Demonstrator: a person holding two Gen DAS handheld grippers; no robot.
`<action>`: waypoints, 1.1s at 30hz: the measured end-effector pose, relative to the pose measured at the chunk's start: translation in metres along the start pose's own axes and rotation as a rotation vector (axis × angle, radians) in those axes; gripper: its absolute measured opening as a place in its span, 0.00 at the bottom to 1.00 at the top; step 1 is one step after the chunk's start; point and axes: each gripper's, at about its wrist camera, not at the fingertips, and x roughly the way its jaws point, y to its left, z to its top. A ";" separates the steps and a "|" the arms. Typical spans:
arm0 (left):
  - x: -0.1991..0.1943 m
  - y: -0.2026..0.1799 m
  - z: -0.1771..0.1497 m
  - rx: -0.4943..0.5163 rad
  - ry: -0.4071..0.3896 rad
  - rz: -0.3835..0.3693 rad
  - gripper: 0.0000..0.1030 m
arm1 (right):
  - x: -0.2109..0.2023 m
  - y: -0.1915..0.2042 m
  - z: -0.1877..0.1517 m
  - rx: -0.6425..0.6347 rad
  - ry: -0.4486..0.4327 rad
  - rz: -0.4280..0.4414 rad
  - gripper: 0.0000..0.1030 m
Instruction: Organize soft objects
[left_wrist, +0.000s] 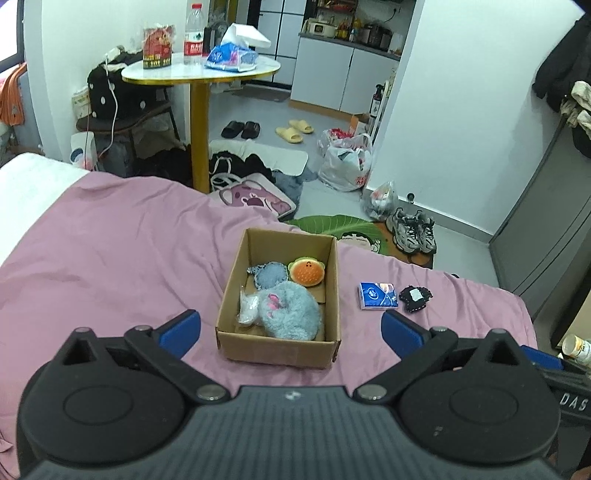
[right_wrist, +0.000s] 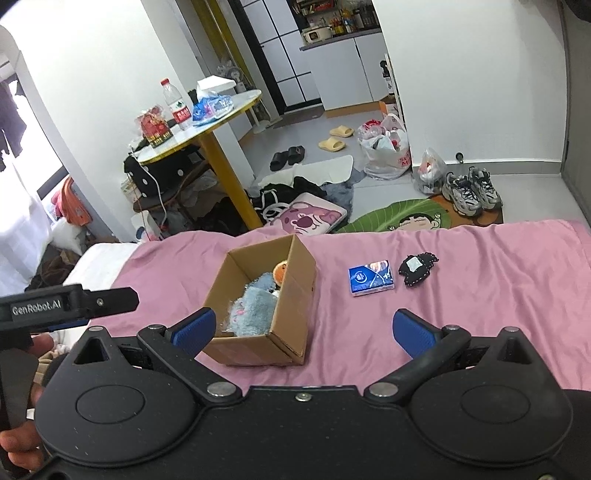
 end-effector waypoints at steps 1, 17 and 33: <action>-0.004 -0.001 -0.001 0.010 -0.007 0.005 1.00 | -0.003 0.000 0.000 -0.003 -0.003 0.000 1.00; -0.018 0.002 -0.022 0.075 -0.018 0.025 1.00 | -0.011 0.002 -0.026 -0.085 0.051 -0.063 1.00; -0.009 -0.005 -0.031 0.124 0.003 0.022 1.00 | -0.004 0.013 -0.021 -0.111 0.084 -0.077 1.00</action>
